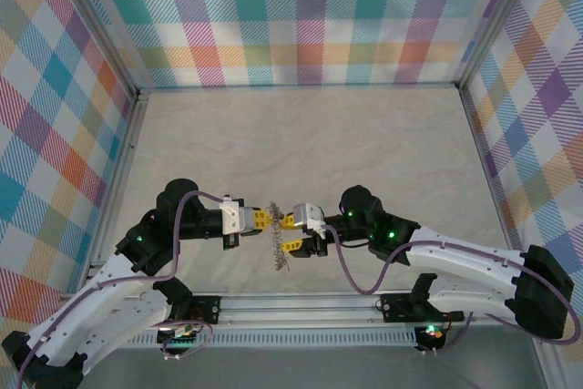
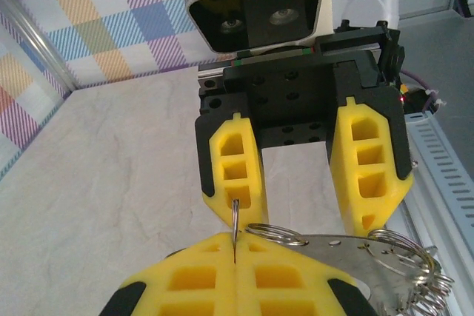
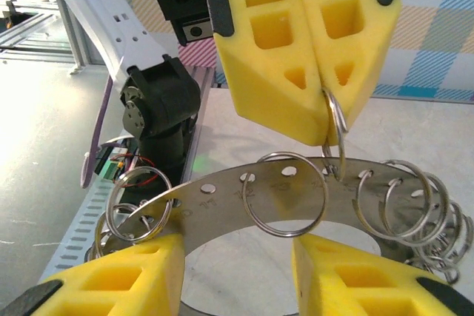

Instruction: Put the keys on the keyring

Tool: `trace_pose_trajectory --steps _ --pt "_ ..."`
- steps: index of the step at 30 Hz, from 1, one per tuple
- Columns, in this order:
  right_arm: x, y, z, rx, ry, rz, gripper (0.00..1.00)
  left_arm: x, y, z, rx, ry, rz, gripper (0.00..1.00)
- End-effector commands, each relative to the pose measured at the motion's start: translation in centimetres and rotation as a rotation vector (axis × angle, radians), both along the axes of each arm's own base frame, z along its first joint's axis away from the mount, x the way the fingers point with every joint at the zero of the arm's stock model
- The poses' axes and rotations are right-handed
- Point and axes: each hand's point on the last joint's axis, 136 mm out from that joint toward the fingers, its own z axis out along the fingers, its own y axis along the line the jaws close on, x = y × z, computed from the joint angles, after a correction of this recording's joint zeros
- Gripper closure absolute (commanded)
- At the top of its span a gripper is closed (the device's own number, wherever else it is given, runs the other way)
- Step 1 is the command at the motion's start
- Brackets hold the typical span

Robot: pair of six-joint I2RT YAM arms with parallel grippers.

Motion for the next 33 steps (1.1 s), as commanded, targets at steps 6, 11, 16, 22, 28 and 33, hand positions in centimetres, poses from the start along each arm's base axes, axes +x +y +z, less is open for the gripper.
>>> trace_pose_trajectory --steps 6,11,16,22,28,33 --pt "-0.6 0.4 2.3 0.064 -0.007 0.052 0.57 -0.7 -0.6 1.8 -0.054 -0.046 -0.058 1.00" --pt "-0.7 0.5 2.5 0.064 0.006 0.056 0.57 -1.1 -0.6 2.1 -0.071 -0.046 -0.078 1.00" --pt "-0.4 0.4 2.6 0.078 0.011 0.039 0.57 -1.2 -0.6 2.2 -0.074 -0.048 -0.080 1.00" --pt "-0.3 0.0 3.2 0.103 0.012 0.027 0.58 -1.3 -0.6 2.1 -0.072 -0.046 -0.082 1.00" --pt "-0.3 0.1 3.8 0.132 0.012 0.033 0.62 -1.3 -0.5 2.1 -0.071 -0.044 -0.080 1.00" --pt "-0.4 0.2 3.8 0.130 0.017 0.044 0.67 -1.2 -0.5 2.0 -0.066 -0.039 -0.074 1.00"
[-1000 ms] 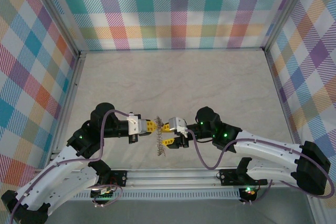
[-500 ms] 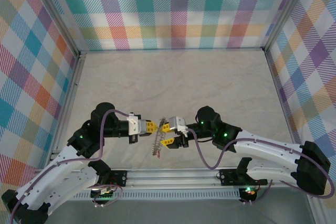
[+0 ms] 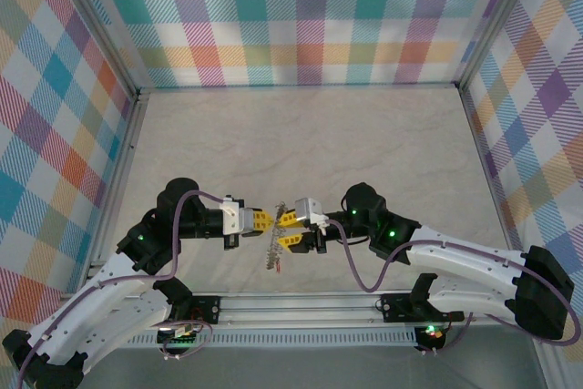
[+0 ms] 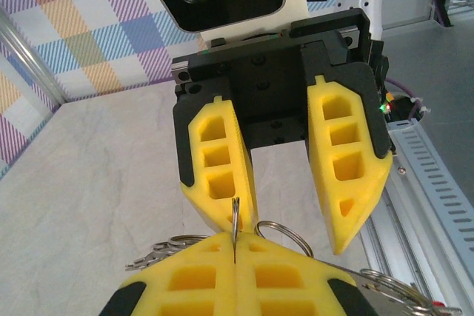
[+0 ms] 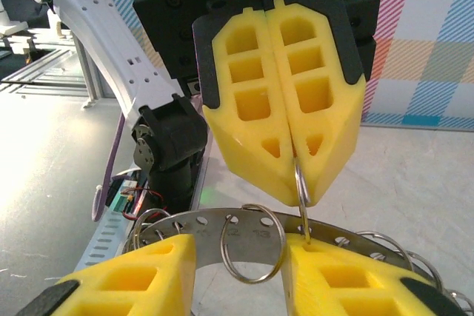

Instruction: Put the keys on the keyring

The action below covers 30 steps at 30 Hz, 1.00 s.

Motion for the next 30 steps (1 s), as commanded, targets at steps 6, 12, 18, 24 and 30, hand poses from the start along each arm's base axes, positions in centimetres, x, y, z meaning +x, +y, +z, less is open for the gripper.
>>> trace_pose_trajectory --steps 6,12,18,24,30 --pt "-0.6 0.1 1.2 0.040 -0.005 0.046 0.77 -0.6 0.0 1.4 -0.045 -0.037 -0.017 1.00" --pt "-0.3 -0.3 1.3 0.047 -0.040 0.013 0.86 -0.5 0.1 1.4 -0.045 -0.031 -0.004 1.00" --pt "-0.6 -0.3 1.4 0.057 -0.052 0.032 0.94 -0.4 0.1 1.3 -0.053 -0.029 0.007 1.00" --pt "-1.0 -0.5 2.1 0.106 -0.097 0.049 1.00 -0.4 0.1 1.5 -0.060 -0.014 0.011 1.00" --pt "-1.0 -0.6 3.3 0.175 -0.141 0.045 1.00 -0.2 0.1 1.9 -0.093 0.009 0.026 1.00"
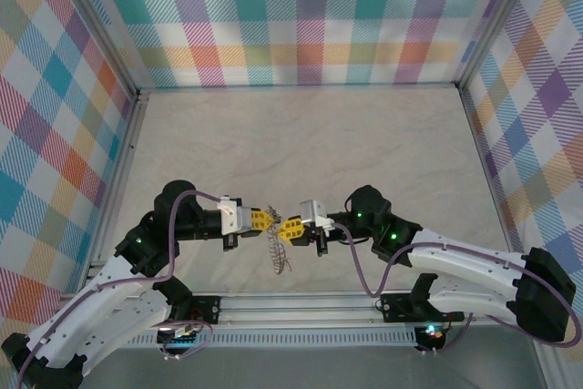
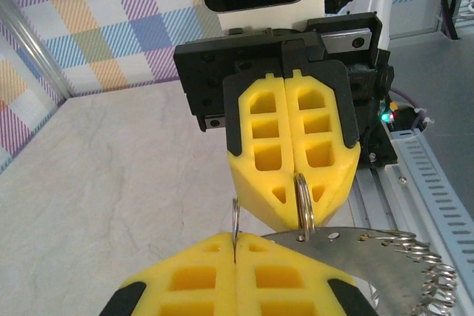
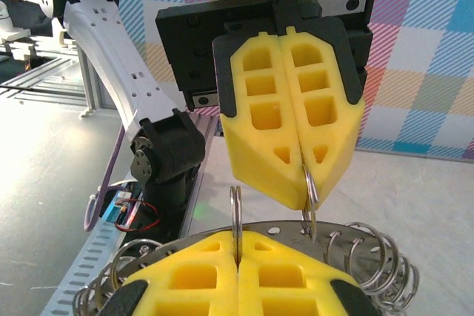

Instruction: Put the keys on the keyring

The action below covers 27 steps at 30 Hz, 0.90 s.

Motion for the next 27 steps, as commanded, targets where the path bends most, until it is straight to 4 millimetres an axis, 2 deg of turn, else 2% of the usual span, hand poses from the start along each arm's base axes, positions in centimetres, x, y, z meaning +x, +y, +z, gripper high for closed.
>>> trace_pose_trajectory --steps 1,5,6,7,8,10,16,20,22,27 --pt "-0.6 -0.3 2.5 0.105 -0.081 0.028 1.00 -0.3 -0.2 1.7 -0.069 -0.022 -0.003 1.00" --pt "-0.5 -0.2 2.5 0.114 -0.090 0.026 1.00 -0.1 -0.1 1.7 -0.068 -0.010 0.010 0.99" --pt "-0.4 -0.2 2.5 0.113 -0.093 0.024 1.00 -0.1 -0.1 1.7 -0.064 -0.008 0.015 0.95" --pt "-0.4 -0.3 2.5 0.113 -0.095 0.020 1.00 0.1 0.0 1.5 -0.058 -0.003 0.024 0.85" --pt "-0.4 -0.3 2.5 0.113 -0.099 0.016 1.00 0.2 0.0 1.4 -0.050 0.002 0.033 0.71" --pt "-0.2 -0.3 2.4 0.108 -0.103 0.006 1.00 0.2 0.2 1.1 -0.034 0.011 0.037 0.01" --pt "0.3 -0.5 1.9 0.088 -0.103 -0.030 1.00 0.0 0.6 0.6 -0.019 0.047 0.057 0.00" --pt "0.6 -0.5 1.8 0.076 -0.104 -0.050 1.00 2.2 1.9 1.3 -0.093 0.083 0.241 0.00" --pt "0.7 -0.6 1.7 0.069 -0.104 -0.056 1.00 2.0 2.5 1.7 -0.123 0.089 0.270 0.00" --pt "1.0 -0.7 1.7 0.059 -0.108 -0.078 1.00 2.0 3.8 2.7 -0.220 0.269 0.368 0.00"
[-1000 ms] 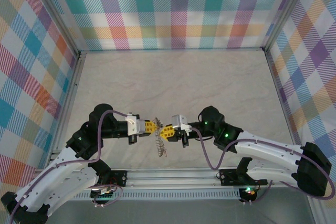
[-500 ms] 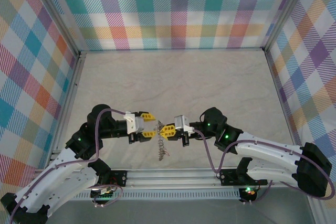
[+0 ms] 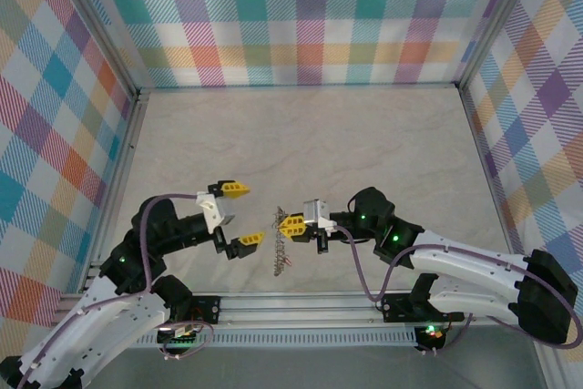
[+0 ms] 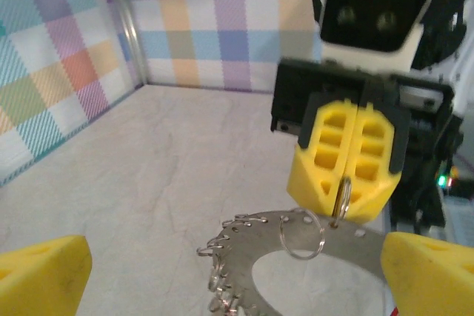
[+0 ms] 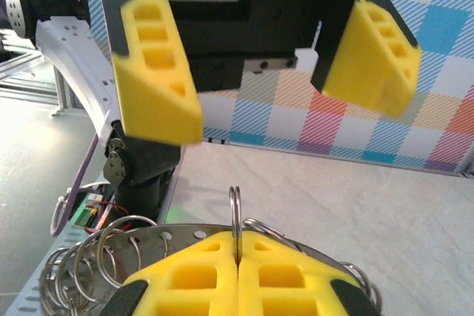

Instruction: Put the keys on the keyring

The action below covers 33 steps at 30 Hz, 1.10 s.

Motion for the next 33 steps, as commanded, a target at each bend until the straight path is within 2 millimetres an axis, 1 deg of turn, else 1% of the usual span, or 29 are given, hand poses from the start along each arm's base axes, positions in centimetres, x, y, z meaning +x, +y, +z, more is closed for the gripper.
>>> trace_pose_trajectory --steps 1,2,4,5,7,8,10,12,14,15,18,20,22,23,24,26,29,32,33 --pt "0.2 -0.4 1.4 0.038 -0.049 -0.019 1.00 1.3 1.1 0.4 -0.111 0.218 0.140 0.00" --pt "0.2 -0.4 1.4 0.038 -0.049 -0.022 1.00 2.5 1.7 -0.2 -0.141 0.332 0.240 0.00" --pt "0.4 -0.3 1.3 0.035 -0.052 -0.032 1.00 4.5 3.6 -1.8 -0.163 0.527 0.447 0.00" --pt "0.6 -0.3 1.2 0.030 -0.052 -0.040 1.00 4.5 3.8 -2.2 -0.146 0.585 0.475 0.00" --pt "0.9 -0.3 1.1 0.021 -0.048 -0.060 1.00 3.2 2.2 -2.0 -0.079 0.646 0.370 0.00" --pt "1.2 -0.3 1.1 0.019 -0.046 -0.076 1.00 2.4 1.3 -1.9 -0.057 0.687 0.308 0.04" --pt "1.5 -0.4 1.0 0.013 -0.041 -0.094 1.00 1.5 0.0 -1.5 -0.031 0.740 0.218 0.13" --pt "1.5 -0.3 1.0 0.009 -0.041 -0.092 1.00 1.0 -0.6 -1.0 -0.019 0.747 0.165 0.20" --pt "1.5 -0.2 1.1 0.010 -0.037 -0.088 1.00 0.9 -0.8 -0.5 -0.012 0.686 0.132 0.22" --pt "1.5 -0.2 1.1 0.010 -0.036 -0.085 1.00 0.8 -0.8 -0.2 -0.004 0.622 0.109 0.23" --pt "1.3 -0.1 1.0 -0.004 -0.025 -0.075 1.00 0.4 -0.2 1.1 -0.020 0.388 0.068 0.29" --pt "1.2 -0.1 0.9 -0.009 -0.016 -0.068 1.00 0.0 -0.2 1.6 -0.027 0.257 0.028 0.42" --pt "1.1 0.0 0.9 -0.011 -0.010 -0.059 1.00 -1.8 -1.1 0.7 0.036 0.144 -0.117 0.51" --pt "1.0 0.0 0.8 -0.013 -0.005 -0.054 1.00 -2.3 -1.3 0.1 0.075 0.123 -0.161 0.54" --pt "1.0 0.0 0.8 -0.014 -0.001 -0.051 1.00 -2.0 -1.4 -0.3 0.096 0.136 -0.155 0.54" --pt "0.9 0.1 0.8 -0.015 0.006 -0.044 1.00 -1.5 -1.6 -0.6 0.138 0.144 -0.151 0.54" --pt "0.9 0.3 0.7 -0.018 0.013 -0.038 1.00 -1.4 -2.1 -0.7 0.169 0.130 -0.184 0.56" --pt "0.9 0.5 0.6 -0.021 0.019 -0.030 1.00 -1.7 -2.8 -0.9 0.194 0.099 -0.248 0.63" --pt "0.9 0.6 0.6 -0.022 0.020 -0.027 1.00 -2.1 -3.0 -1.2 0.208 0.085 -0.285 0.67"
